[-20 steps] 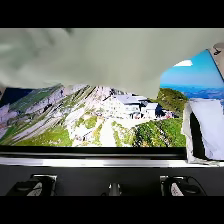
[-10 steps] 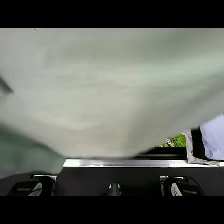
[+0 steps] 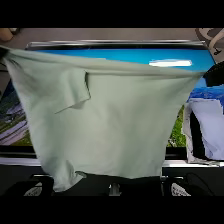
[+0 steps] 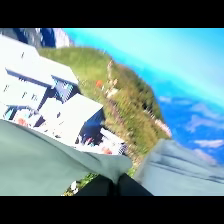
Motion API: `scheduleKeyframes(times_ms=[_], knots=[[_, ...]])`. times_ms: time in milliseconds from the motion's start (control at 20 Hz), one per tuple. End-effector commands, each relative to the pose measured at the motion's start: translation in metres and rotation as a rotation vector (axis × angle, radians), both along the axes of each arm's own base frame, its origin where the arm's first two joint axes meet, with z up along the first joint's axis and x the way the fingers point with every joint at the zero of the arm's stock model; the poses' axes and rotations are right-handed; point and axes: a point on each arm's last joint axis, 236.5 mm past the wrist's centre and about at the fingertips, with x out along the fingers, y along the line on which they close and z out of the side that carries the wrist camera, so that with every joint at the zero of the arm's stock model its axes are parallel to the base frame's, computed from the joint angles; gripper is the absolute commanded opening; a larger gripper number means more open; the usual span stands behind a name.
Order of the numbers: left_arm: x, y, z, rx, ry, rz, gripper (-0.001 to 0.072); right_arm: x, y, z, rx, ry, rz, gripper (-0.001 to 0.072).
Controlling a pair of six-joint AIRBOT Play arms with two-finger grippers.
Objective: Fold the shirts.
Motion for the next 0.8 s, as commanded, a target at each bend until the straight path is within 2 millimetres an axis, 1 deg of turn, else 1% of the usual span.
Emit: scheduleKeyframes(times_ms=[0,100,150,200,250,300,350,450,500,550,600,650,700,750], knots=[[0.039,-0.005,-0.169,-0.012,0.305,-0.006,0.0033,0.038,0.002,-0.131,0.032,0.279,0.017,0.0017],[0.062,-0.007,-0.228,-0.034,0.361,0.014,0.0033,0.070,0.008,-0.171,0.028,0.277,0.022,0.0017],[0.075,-0.005,-0.250,-0.035,0.383,0.023,0.0033,0.086,0.010,-0.184,0.029,0.252,0.014,0.0017],[0.087,-0.004,-0.264,-0.035,0.389,0.030,0.0033,0.104,0.009,-0.193,0.029,0.206,-0.004,0.0017],[0.103,-0.003,-0.274,-0.035,0.383,0.038,0.0033,0.122,0.007,-0.196,0.033,0.150,-0.017,0.0018],[0.119,-0.001,-0.277,-0.036,0.358,0.046,0.0033,0.140,0.003,-0.195,0.030,0.081,-0.040,0.0018],[0.138,0.000,-0.276,-0.037,0.319,0.055,0.0033,0.159,0.000,-0.188,0.024,-0.005,-0.054,0.0018],[0.178,0.004,-0.261,-0.040,0.206,0.077,0.0033,0.193,-0.008,-0.166,0.022,-0.175,-0.098,0.0018],[0.197,0.007,-0.250,-0.042,0.146,0.087,0.0033,0.207,-0.012,-0.154,0.037,-0.254,-0.136,0.0018],[0.211,0.008,-0.243,-0.043,0.103,0.095,0.0033,0.216,-0.014,-0.147,0.062,-0.301,-0.177,0.0018],[0.222,0.009,-0.242,-0.044,0.083,0.098,0.0033,0.219,-0.014,-0.149,0.088,-0.308,-0.208,0.0018],[0.227,0.009,-0.250,-0.046,0.093,0.099,0.0033,0.216,-0.011,-0.163,0.111,-0.264,-0.214,0.0018],[0.227,0.007,-0.265,-0.055,0.125,0.098,0.0033,0.208,-0.005,-0.183,0.129,-0.187,-0.212,0.0018],[0.221,0.003,-0.285,-0.071,0.187,0.090,0.0033,0.193,0.001,-0.209,0.141,-0.079,-0.205,0.0018]])
